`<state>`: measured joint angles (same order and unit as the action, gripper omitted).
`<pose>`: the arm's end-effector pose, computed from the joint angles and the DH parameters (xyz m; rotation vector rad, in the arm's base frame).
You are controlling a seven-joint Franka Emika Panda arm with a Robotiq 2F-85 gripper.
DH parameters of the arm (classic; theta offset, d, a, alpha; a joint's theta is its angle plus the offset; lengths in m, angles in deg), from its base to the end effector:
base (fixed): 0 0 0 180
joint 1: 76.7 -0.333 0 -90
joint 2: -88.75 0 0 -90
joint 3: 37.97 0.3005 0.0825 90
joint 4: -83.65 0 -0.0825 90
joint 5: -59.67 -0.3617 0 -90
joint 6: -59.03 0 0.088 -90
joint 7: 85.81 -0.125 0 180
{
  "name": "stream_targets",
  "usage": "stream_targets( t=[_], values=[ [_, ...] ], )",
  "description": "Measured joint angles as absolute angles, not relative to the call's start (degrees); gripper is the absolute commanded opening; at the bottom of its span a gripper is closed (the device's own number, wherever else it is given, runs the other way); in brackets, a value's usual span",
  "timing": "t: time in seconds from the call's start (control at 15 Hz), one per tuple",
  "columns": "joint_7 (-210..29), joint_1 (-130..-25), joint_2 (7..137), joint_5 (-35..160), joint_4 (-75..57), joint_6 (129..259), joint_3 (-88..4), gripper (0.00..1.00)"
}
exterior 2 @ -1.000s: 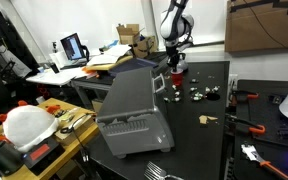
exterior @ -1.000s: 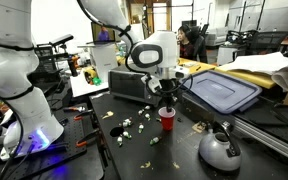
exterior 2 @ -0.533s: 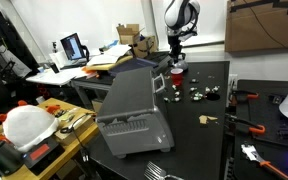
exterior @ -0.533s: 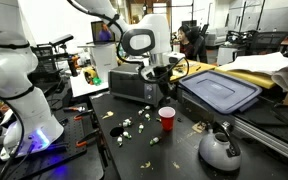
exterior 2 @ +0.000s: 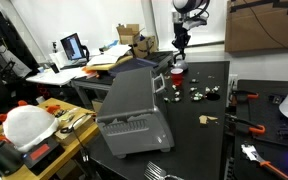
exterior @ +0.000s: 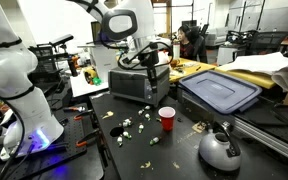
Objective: Pour out the contents in the red cup
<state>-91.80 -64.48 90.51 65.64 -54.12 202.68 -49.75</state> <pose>0.4454 -0.1985 0.3205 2.9800 -0.6725 0.1861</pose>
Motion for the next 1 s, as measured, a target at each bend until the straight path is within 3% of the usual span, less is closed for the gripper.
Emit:
stream_targets(
  t=[0.73,0.8,0.87,0.93,1.0],
  values=[
    [-98.82,-64.46,105.31,65.97,-65.32,190.32,-46.13,0.00],
    [-98.82,-64.49,105.93,65.97,-65.89,190.25,-45.69,0.26],
    [-98.82,-64.50,106.35,65.97,-66.31,190.25,-45.19,0.27],
    [-98.82,-64.52,106.59,65.97,-66.56,190.25,-44.68,0.34],
    [-99.10,-64.55,106.61,65.87,-66.73,190.25,-44.17,0.16]
  ],
)
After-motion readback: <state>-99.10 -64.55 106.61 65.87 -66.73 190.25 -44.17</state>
